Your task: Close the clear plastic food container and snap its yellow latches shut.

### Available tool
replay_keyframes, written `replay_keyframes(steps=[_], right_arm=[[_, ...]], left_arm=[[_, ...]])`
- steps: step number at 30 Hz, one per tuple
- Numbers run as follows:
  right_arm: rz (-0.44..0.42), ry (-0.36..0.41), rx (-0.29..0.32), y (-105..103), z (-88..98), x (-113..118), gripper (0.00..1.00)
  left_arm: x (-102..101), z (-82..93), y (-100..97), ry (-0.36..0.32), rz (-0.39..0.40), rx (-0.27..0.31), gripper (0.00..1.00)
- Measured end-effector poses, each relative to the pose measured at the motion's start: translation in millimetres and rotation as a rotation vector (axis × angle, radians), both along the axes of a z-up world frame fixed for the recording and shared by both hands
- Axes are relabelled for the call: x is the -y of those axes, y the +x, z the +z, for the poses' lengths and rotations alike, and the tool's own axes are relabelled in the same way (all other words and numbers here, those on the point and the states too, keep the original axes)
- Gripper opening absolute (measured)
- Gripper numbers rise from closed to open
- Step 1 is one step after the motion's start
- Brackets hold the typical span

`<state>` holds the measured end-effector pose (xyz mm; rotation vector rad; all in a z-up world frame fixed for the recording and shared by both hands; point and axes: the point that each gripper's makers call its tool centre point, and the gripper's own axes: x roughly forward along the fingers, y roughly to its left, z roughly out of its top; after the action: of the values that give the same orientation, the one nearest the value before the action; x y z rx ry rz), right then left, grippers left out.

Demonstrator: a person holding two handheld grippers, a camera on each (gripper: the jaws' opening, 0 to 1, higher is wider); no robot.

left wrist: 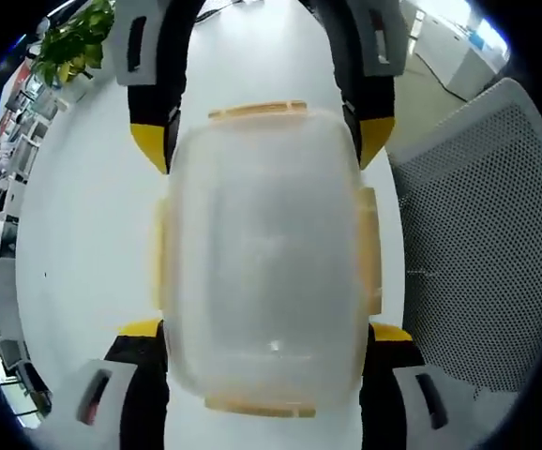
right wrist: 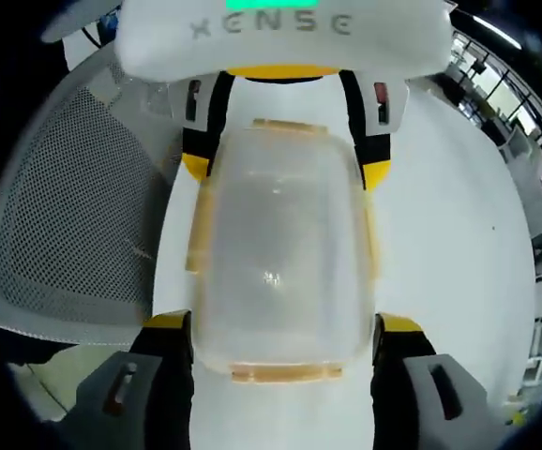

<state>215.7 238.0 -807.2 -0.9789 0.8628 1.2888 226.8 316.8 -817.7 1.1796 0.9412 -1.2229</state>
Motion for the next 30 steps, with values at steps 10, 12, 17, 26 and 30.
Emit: replay_keyframes(steps=[10,12,17,26,30], right_arm=[[0.001,0.033,-0.011,-0.4,0.6,-1.4,0.75],[0.001,0.034,-0.010,-0.4,0.5,-1.5,0.75],[0.002,0.026,-0.009,-0.5,0.2,-1.5,0.75],[-0.003,0.025,-0.007,-0.7,0.2,-3.8,0.75],[0.001,0.029,-0.007,-0.1,-0.3,-11.2,0.75]], left_arm=[[1.1,-2.3,1.6,-0.015,0.029,0.022,0.82],[1.1,-1.6,2.0,-0.033,0.037,0.017,0.82],[1.8,-1.1,1.4,-0.050,0.040,0.016,0.82],[-0.2,-0.7,1.0,-0.049,0.038,0.015,0.82],[-6.7,-1.0,1.0,-0.045,0.041,0.015,0.82]])
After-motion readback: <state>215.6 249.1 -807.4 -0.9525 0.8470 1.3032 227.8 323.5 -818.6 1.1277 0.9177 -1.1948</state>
